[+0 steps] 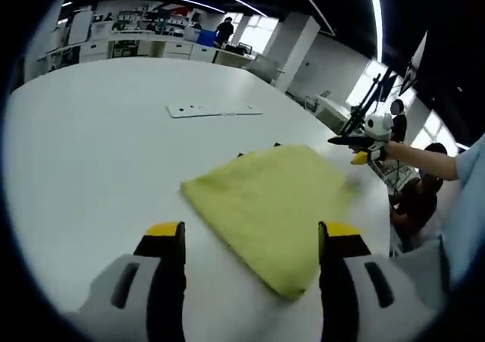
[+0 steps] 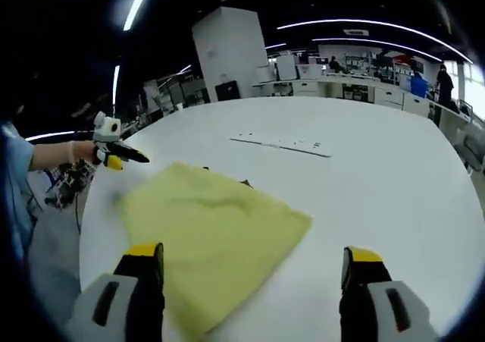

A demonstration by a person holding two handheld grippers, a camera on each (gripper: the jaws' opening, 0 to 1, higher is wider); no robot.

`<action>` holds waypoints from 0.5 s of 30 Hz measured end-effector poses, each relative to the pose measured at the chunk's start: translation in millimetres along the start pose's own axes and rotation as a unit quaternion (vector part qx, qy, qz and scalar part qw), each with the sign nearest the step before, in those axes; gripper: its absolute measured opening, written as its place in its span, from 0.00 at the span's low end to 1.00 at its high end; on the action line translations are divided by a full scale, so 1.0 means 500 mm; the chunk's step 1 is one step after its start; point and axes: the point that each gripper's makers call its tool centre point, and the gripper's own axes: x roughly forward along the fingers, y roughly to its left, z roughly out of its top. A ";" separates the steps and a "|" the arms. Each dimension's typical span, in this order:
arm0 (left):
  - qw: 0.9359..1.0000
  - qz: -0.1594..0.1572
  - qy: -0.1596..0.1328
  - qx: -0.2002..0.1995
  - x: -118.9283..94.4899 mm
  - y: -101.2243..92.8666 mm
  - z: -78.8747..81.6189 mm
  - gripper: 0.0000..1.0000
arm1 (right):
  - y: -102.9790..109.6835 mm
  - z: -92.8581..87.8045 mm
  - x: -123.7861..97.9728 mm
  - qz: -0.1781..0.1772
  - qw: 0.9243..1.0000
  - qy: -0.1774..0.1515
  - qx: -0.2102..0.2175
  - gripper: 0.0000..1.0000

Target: Fold the garment on the visible template until the final outline fits inside the template.

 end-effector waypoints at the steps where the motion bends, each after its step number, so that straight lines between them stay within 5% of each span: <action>1: 1.000 0.002 0.001 -0.007 -0.007 0.001 -0.009 0.64 | 0.003 -0.007 -0.005 0.000 1.000 0.001 0.001 0.98; 15: 0.999 -0.001 0.013 -0.036 -0.045 -0.039 -0.118 0.51 | 0.042 -0.072 -0.066 0.000 1.000 -0.003 0.017 0.90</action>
